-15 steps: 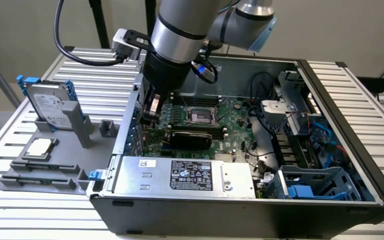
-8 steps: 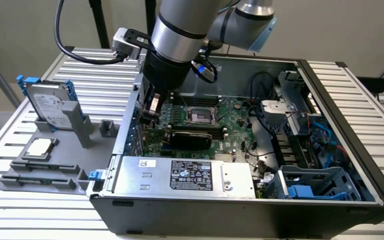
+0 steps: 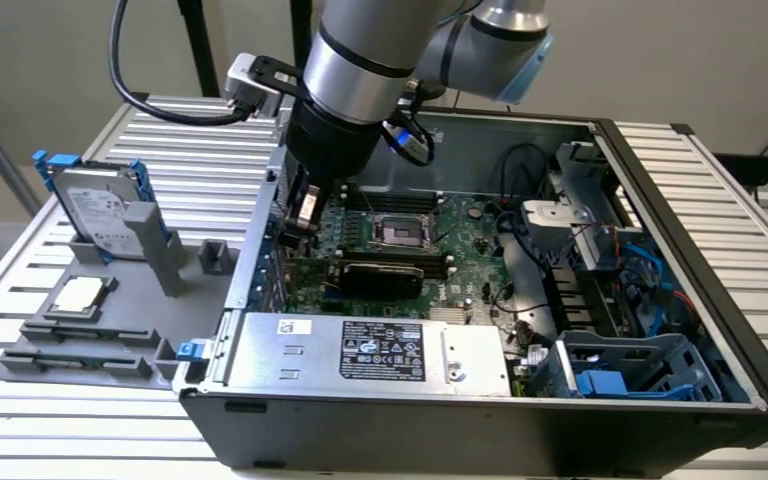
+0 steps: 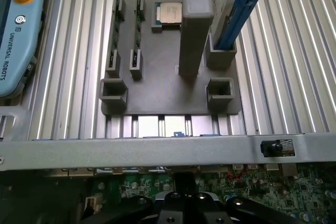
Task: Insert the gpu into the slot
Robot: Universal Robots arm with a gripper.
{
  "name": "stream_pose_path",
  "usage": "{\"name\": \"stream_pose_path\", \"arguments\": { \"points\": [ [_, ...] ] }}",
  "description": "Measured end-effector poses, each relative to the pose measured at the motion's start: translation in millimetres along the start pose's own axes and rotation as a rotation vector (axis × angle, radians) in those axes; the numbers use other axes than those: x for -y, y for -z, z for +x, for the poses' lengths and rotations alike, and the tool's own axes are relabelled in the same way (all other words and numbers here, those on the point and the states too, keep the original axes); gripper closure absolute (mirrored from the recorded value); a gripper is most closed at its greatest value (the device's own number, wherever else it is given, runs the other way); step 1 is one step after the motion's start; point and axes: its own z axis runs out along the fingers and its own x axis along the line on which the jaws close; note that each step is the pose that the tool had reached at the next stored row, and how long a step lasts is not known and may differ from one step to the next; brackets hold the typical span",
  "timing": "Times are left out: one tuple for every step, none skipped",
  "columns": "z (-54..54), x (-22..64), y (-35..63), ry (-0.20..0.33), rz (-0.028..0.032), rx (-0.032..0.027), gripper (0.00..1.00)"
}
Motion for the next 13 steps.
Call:
{"name": "stream_pose_path", "arguments": {
  "points": [
    [-0.1,0.0,0.0,0.000,-0.0019,-0.0005,0.89],
    [-0.1,-0.1,0.1,-0.001,-0.0040,-0.0010,0.89],
    [-0.1,-0.5,0.3,-0.002,-0.0067,-0.0015,0.89],
    [-0.2,-0.4,0.2,-0.003,-0.0076,-0.0017,0.89],
    [-0.4,-0.2,0.0,-0.003,-0.0085,-0.0018,0.89],
    [-0.4,-0.1,0.0,-0.003,-0.0090,-0.0022,0.89],
    [-0.5,-0.1,0.0,-0.003,-0.0091,-0.0029,0.89],
    [-0.6,0.0,-0.2,-0.004,-0.0091,-0.0037,0.89],
    [-0.7,0.1,-0.4,-0.004,-0.0090,-0.0044,0.89],
    [-0.7,0.1,-0.5,-0.005,-0.0090,-0.0052,0.89],
    [-0.7,0.1,-0.5,-0.005,-0.0090,-0.0053,0.89],
    [-0.7,0.1,-0.6,-0.005,-0.0090,-0.0052,0.89],
    [-0.7,0.2,-0.5,-0.006,-0.0088,-0.0049,0.89]
  ]
}}
